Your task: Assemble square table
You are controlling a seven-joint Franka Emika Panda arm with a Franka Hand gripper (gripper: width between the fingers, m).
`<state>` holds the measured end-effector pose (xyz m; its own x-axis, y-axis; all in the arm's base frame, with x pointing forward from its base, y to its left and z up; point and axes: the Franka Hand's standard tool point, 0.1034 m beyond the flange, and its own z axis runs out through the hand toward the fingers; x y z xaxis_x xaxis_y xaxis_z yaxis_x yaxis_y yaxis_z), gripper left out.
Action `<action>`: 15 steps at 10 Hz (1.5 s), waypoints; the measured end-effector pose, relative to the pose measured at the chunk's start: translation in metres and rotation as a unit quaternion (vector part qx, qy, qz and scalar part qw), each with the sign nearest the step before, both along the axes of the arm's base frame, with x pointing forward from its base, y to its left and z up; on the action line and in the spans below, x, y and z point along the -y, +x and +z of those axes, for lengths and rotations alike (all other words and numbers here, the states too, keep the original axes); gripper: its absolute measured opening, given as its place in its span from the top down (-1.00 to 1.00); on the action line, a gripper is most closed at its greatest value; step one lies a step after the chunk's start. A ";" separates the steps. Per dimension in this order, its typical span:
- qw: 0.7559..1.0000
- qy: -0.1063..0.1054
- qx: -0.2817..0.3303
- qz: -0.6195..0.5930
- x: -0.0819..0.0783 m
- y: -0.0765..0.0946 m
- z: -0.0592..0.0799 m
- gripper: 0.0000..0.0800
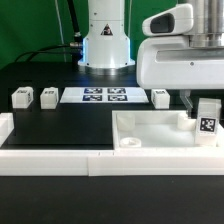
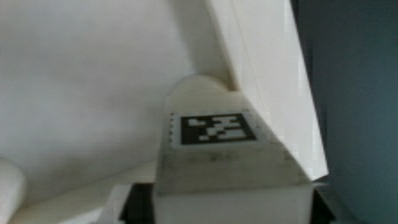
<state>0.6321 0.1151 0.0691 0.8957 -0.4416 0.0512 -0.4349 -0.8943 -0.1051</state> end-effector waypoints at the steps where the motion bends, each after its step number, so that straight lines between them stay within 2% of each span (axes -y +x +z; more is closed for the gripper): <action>1: 0.999 0.003 -0.004 -0.034 0.000 0.000 0.000 0.27; 2: 0.991 0.010 -0.021 -0.133 0.002 0.000 0.001 0.27; 3: 0.972 0.029 -0.028 -0.233 0.005 0.001 -0.001 0.27; 4: 0.938 0.048 -0.044 -0.339 0.006 0.000 -0.001 0.27; 5: 0.918 0.065 -0.054 -0.388 0.006 -0.001 -0.001 0.27; 9: 0.866 0.072 -0.066 -0.491 0.005 -0.002 -0.001 0.27; 10: 0.842 0.076 -0.071 -0.530 0.004 -0.002 -0.001 0.27; 11: 0.784 0.085 -0.084 -0.609 0.001 -0.004 -0.002 0.27; 12: 0.742 0.090 -0.088 -0.659 0.001 -0.003 -0.001 0.27; 14: 0.701 0.091 -0.086 -0.702 0.001 -0.003 -0.001 0.26; 15: 0.702 0.088 -0.084 -0.701 0.002 -0.003 0.000 0.26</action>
Offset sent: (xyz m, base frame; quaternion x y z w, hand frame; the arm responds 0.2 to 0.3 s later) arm 0.0282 0.0077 0.0011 0.0610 -0.0274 0.5431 0.8370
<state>0.6289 0.1127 0.0687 -0.4399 -0.8819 -0.1696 -0.8947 0.4467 -0.0025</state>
